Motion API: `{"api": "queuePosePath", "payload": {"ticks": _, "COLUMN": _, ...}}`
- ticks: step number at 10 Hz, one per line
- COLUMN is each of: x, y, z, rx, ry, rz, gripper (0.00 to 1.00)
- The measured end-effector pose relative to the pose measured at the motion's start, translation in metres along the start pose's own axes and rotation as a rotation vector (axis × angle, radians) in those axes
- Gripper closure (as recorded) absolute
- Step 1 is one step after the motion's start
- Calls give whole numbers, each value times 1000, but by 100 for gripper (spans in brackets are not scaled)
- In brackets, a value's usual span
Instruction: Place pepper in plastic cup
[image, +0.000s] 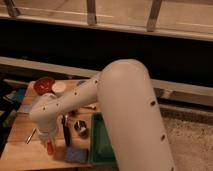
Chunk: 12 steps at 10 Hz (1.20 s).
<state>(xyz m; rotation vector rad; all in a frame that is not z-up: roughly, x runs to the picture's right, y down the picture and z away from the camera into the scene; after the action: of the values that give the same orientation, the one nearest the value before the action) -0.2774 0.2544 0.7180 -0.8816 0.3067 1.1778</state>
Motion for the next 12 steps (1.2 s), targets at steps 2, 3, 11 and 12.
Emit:
{"api": "queuePosePath", "payload": {"ticks": 2, "x": -4, "y": 8, "z": -36, "rx": -8, "ry": -77, "rz": -36, "gripper": 89}}
{"api": "queuePosePath", "payload": {"ticks": 3, "x": -6, "y": 11, "z": -54, "rx": -4, "ry": -122, "rz": -58, "gripper": 89}}
{"api": "queuePosePath", "payload": {"ticks": 11, "x": -108, "y": -88, "z": -157, "rx": -93, "ry": -354, "rz": -36, "gripper": 89}}
{"api": "queuePosePath", "payload": {"ticks": 12, "x": -119, "y": -109, "z": -165, "rx": -131, "ry": -379, "rz": -22, "gripper": 89}}
